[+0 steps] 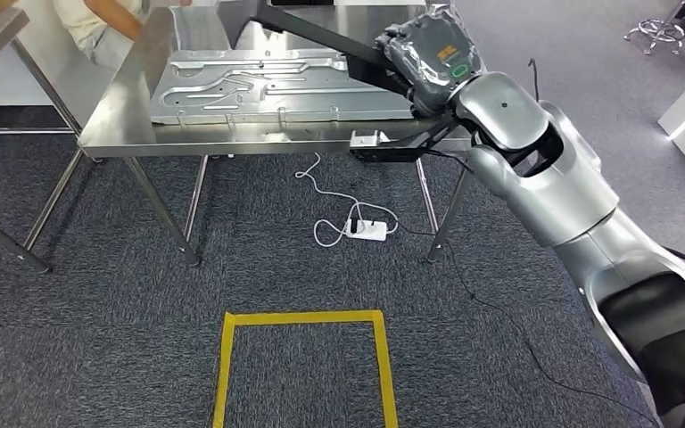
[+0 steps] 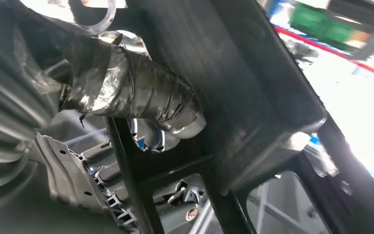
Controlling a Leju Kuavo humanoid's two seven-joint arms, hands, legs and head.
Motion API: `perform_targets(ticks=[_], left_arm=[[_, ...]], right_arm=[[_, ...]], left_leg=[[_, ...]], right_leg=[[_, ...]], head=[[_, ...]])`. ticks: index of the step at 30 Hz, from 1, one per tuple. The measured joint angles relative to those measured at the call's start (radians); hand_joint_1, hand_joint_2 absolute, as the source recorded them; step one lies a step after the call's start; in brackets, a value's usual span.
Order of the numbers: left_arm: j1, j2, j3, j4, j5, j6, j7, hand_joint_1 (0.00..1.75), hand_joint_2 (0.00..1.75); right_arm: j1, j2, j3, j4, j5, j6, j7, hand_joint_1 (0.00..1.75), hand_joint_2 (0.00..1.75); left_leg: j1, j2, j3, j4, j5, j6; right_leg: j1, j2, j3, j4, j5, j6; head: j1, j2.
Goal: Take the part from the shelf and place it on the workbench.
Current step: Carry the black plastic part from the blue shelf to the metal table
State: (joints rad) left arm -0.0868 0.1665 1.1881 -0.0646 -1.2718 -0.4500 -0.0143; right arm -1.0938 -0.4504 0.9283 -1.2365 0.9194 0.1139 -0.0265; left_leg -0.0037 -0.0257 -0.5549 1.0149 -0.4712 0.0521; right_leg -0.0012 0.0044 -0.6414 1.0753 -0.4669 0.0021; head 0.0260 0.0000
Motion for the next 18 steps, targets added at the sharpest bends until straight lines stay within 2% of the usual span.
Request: perform_targets(ticks=[1,3,5,6,7,9,10,11,12,13,14,16,17,18], left_arm=[[-0.008,-0.007,0.0,-0.007,0.002,-0.003,-0.001,0.0,1.75],[-0.012,-0.017,0.001,-0.019,0.004,-0.009,-0.006,0.0,1.75],[-0.011,-0.023,0.001,-0.03,0.004,-0.012,-0.01,0.0,1.75],[-0.01,-0.025,0.002,-0.035,0.004,-0.012,-0.012,0.0,1.75],[-0.01,-0.026,0.002,-0.04,0.005,-0.012,-0.015,0.0,1.75],[-0.005,-0.026,0.007,-0.047,0.009,-0.014,-0.021,0.0,1.75],[0.001,-0.026,0.01,-0.05,0.011,-0.016,-0.024,0.0,1.75],[0.007,-0.026,0.013,-0.052,0.013,-0.019,-0.027,0.0,1.75],[0.013,-0.026,0.015,-0.054,0.014,-0.021,-0.029,0.0,1.75],[0.019,-0.026,0.016,-0.056,0.014,-0.023,-0.031,0.0,1.75],[0.024,-0.025,0.016,-0.058,0.014,-0.023,-0.034,0.0,1.75],[0.03,-0.024,0.017,-0.061,0.014,-0.024,-0.036,0.0,1.75],[0.032,-0.024,0.018,-0.062,0.015,-0.024,-0.037,0.0,1.75],[0.033,-0.024,0.018,-0.063,0.015,-0.024,-0.037,0.0,1.75]], right_arm=[[-0.014,0.01,0.008,0.01,0.0,0.006,0.002,1.75,1.75],[-0.039,0.024,0.02,0.028,0.0,0.012,0.002,1.75,1.75],[-0.057,0.036,0.028,0.04,0.0,0.014,0.002,1.75,1.75],[-0.064,0.04,0.031,0.046,0.001,0.014,0.002,1.75,1.75],[-0.072,0.046,0.035,0.052,0.002,0.016,0.002,1.75,1.75],[-0.082,0.063,0.046,0.066,0.013,0.028,0.003,1.75,1.75],[-0.084,0.076,0.054,0.074,0.02,0.037,0.005,1.75,1.75],[-0.083,0.091,0.063,0.084,0.029,0.046,0.009,1.75,1.75],[-0.082,0.106,0.073,0.093,0.036,0.053,0.013,1.75,1.75],[-0.08,0.12,0.08,0.1,0.042,0.057,0.018,1.75,1.75],[-0.08,0.132,0.085,0.107,0.046,0.06,0.022,1.75,1.75],[-0.085,0.149,0.092,0.118,0.049,0.061,0.025,1.75,1.75],[-0.088,0.155,0.095,0.124,0.05,0.062,0.025,1.75,1.75],[-0.09,0.16,0.099,0.128,0.05,0.063,0.025,1.75,1.75]], left_leg=[[0.0,0.0,0.004,0.0,-0.006,-0.004],[-0.001,0.002,0.007,0.005,-0.008,-0.015],[-0.001,0.006,0.004,0.028,-0.011,-0.023],[0.001,0.008,-0.01,0.056,-0.018,-0.028],[0.003,0.01,-0.037,0.101,-0.032,-0.033],[0.011,0.015,-0.113,0.217,-0.075,-0.046],[0.015,0.017,-0.147,0.258,-0.092,-0.052],[0.02,0.018,-0.169,0.271,-0.095,-0.057],[0.023,0.019,-0.174,0.248,-0.077,-0.062],[0.026,0.021,-0.163,0.195,-0.04,-0.066],[0.029,0.023,-0.146,0.124,0.014,-0.069],[0.027,0.028,-0.119,0.029,0.077,-0.065],[0.024,0.029,-0.115,0.012,0.087,-0.058],[0.022,0.027,-0.114,0.014,0.079,-0.049]], right_leg=[[0.004,0.0,0.009,-0.032,0.024,-0.006],[0.008,0.001,0.019,-0.05,0.028,-0.017],[0.003,0.001,0.039,-0.063,0.036,-0.027],[-0.001,0.0,0.05,-0.068,0.034,-0.032],[-0.003,-0.002,0.058,-0.071,0.03,-0.035],[-0.004,-0.003,0.07,-0.072,0.019,-0.038],[-0.005,-0.002,0.077,-0.072,0.012,-0.038],[-0.007,0.001,0.086,-0.072,0.004,-0.036],[-0.009,0.003,0.096,-0.071,-0.005,-0.033],[-0.012,0.004,0.108,-0.07,-0.015,-0.029],[-0.014,0.004,0.117,-0.068,-0.026,-0.023],[-0.014,0.003,0.131,-0.066,-0.045,-0.009],[-0.013,0.002,0.135,-0.065,-0.052,-0.002],[-0.012,0.002,0.139,-0.064,-0.054,0.005]], head=[[0.0,0.0],[-0.001,0.0],[-0.001,0.0],[-0.001,0.0],[-0.001,0.0],[-0.001,0.0],[-0.001,0.0],[-0.001,0.0],[-0.001,0.0],[-0.001,0.0],[-0.002,0.0],[-0.001,0.0],[-0.001,0.0],[-0.001,0.0]])
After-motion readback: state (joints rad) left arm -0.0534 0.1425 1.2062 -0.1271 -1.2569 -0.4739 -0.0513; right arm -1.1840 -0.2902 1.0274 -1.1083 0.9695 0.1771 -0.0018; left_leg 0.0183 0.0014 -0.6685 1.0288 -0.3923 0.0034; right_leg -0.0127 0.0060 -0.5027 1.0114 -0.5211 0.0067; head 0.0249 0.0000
